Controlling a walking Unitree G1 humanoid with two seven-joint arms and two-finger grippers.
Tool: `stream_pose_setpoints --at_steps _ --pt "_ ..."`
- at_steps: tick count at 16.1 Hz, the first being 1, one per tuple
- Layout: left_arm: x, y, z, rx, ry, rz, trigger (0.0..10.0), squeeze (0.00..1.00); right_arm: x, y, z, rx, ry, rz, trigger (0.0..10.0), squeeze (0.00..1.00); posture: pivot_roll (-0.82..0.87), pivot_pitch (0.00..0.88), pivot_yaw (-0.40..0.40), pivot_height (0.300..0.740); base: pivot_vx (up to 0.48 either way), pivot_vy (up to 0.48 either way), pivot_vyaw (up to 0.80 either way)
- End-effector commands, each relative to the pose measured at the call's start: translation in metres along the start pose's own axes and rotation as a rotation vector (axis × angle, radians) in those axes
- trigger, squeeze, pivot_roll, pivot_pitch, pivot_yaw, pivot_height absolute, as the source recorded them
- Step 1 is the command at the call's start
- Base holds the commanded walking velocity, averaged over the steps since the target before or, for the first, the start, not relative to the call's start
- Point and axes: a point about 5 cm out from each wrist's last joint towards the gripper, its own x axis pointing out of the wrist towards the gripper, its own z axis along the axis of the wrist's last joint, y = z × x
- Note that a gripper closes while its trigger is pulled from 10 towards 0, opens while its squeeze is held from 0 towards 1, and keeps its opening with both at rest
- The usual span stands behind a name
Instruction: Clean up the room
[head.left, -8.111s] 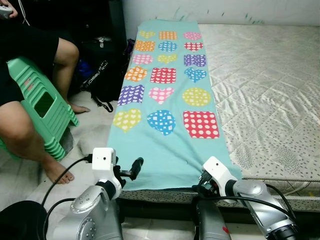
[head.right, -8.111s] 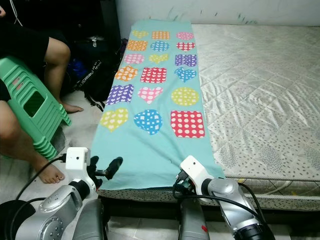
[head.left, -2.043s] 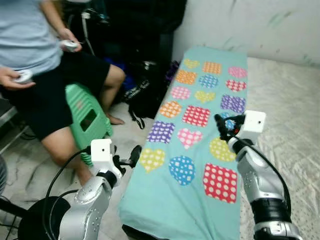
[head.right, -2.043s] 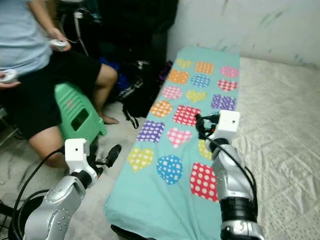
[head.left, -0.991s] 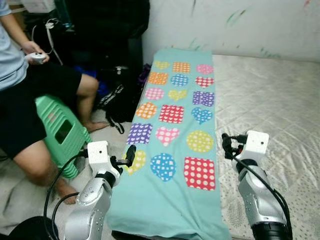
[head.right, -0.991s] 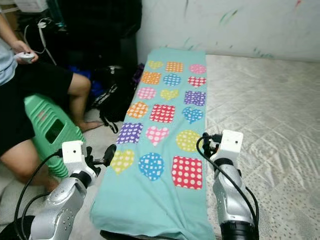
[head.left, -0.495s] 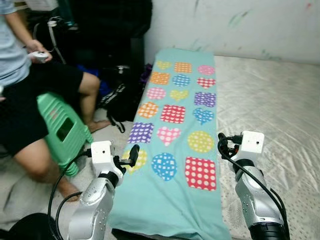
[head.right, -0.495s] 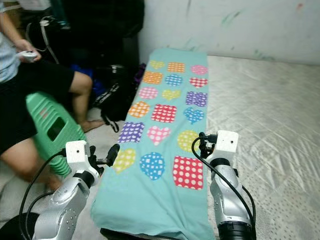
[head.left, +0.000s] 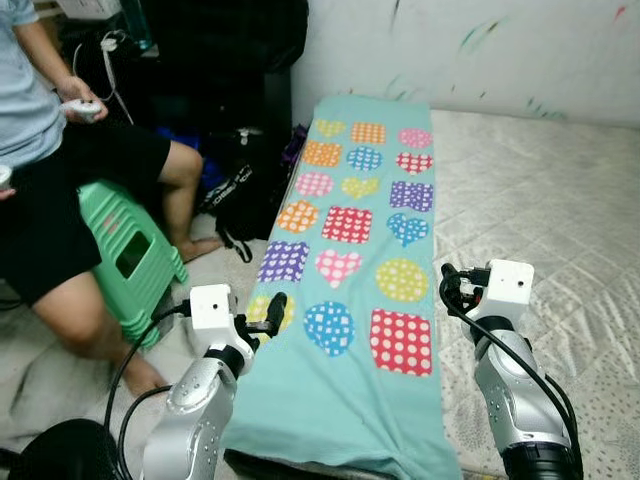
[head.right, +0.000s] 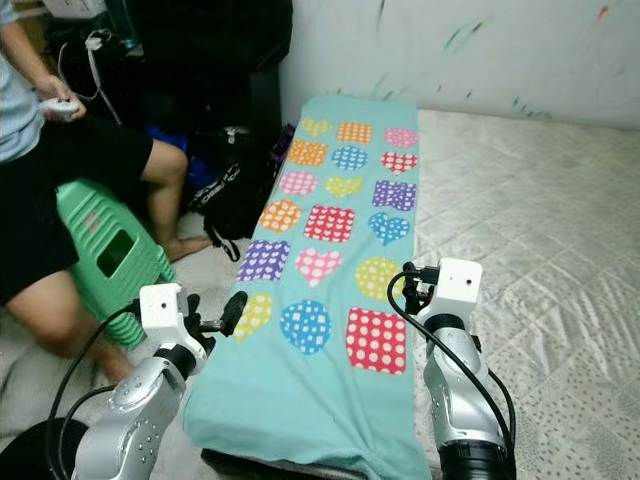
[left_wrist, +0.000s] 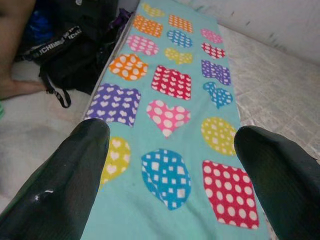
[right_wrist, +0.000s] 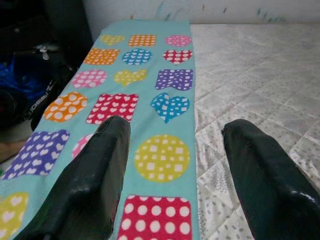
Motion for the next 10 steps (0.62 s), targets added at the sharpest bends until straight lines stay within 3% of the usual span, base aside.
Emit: stream_pose_setpoints --at_steps 1,6,10 --pt "-0.0009 0.0006 -0.004 0.0 0.023 0.001 10.0 0.0 0.0013 -0.0008 0.0047 0.006 -0.014 -0.006 10.0 0.0 -0.12 0.0 0.022 0.74 -0.292 0.0 0.0" --pt "-0.0007 0.0001 -0.0038 -0.002 0.026 -0.006 10.0 0.0 0.0024 0.0012 0.0059 0.005 -0.017 -0.002 10.0 0.0 -0.12 0.0 0.022 0.74 -0.283 0.0 0.0" --pt "-0.001 0.0001 -0.0047 -0.01 0.031 -0.007 10.0 0.0 0.0029 0.0005 0.0057 -0.002 -0.016 -0.003 10.0 0.0 -0.12 0.0 0.021 0.74 0.0 0.0 0.0"
